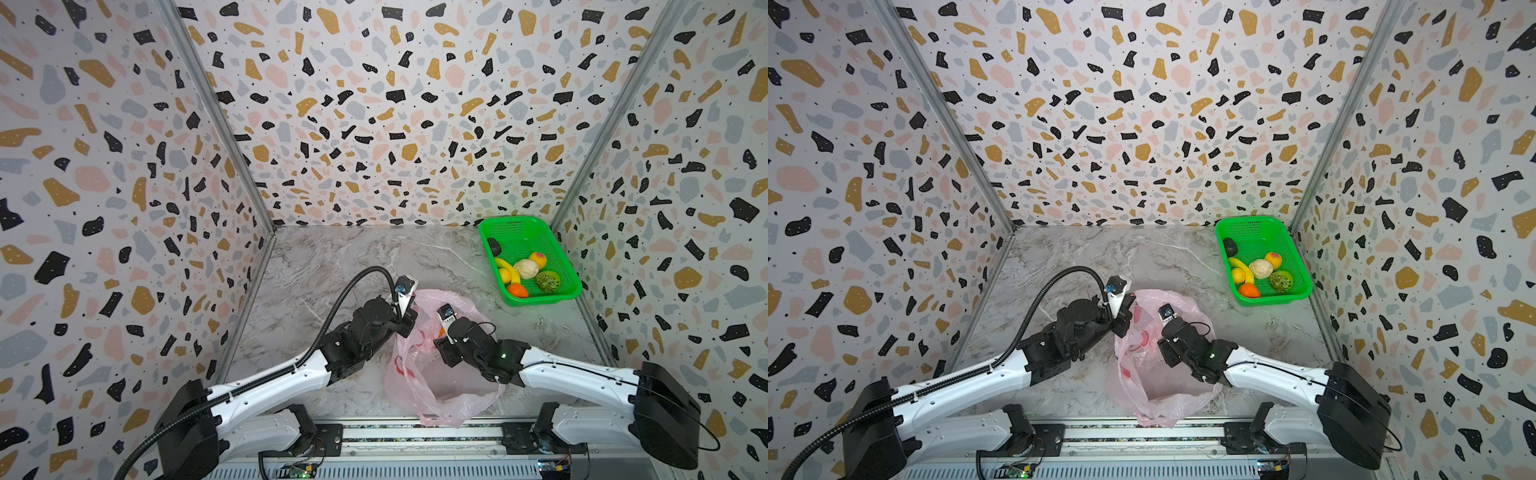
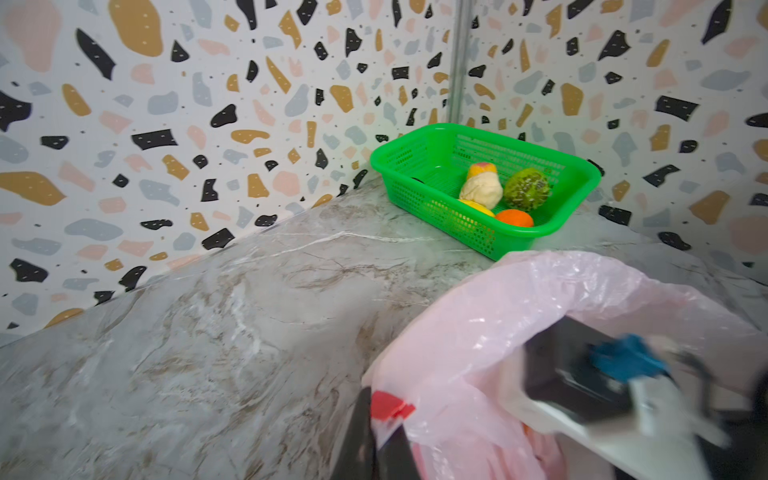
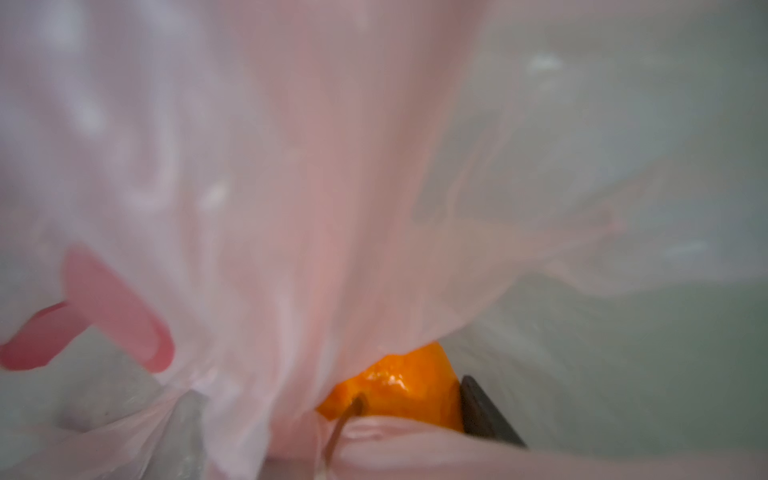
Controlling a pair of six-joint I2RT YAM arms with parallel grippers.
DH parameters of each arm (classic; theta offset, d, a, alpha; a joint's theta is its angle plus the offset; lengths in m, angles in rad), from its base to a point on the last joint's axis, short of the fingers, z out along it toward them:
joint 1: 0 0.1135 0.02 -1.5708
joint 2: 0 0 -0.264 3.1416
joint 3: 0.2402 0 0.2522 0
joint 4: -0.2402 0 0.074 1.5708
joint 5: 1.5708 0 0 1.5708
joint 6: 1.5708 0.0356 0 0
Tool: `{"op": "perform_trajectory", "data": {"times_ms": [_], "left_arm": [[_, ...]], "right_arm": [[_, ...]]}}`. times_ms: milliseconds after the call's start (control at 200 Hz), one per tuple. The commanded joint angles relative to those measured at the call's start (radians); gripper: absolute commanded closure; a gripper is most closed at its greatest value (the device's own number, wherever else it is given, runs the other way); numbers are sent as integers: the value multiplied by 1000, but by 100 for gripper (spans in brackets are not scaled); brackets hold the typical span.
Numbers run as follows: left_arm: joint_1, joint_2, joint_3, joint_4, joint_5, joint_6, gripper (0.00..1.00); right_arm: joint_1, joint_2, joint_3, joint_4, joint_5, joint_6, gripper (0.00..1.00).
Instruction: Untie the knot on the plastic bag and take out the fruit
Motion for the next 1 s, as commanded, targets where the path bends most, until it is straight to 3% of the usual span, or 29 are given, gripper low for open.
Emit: {"op": "perform_trajectory", "data": {"times_ms": [0,165,410,541,766,996], "left_arm": [[-13,-19,-60,26,-13,3,100],[-31,-27,-106,31,-34,-13,100],[-57,-19,-97,66,-34,-9,100],[-95,-26,-97,74,-59,5,100],[-159,-49,-60,14,-110,66,100],[-198,-7,-69,18,-99,68,100]], "right_arm": [[-32,16,37,-46,-35,15,45],[-34,10,38,-67,-48,18,41],[-52,28,46,-124,-102,64,19],[-54,43,52,-130,-127,69,12],[-58,-8,37,-203,-218,114,6],[-93,-69,5,-163,-193,128,1]]}}
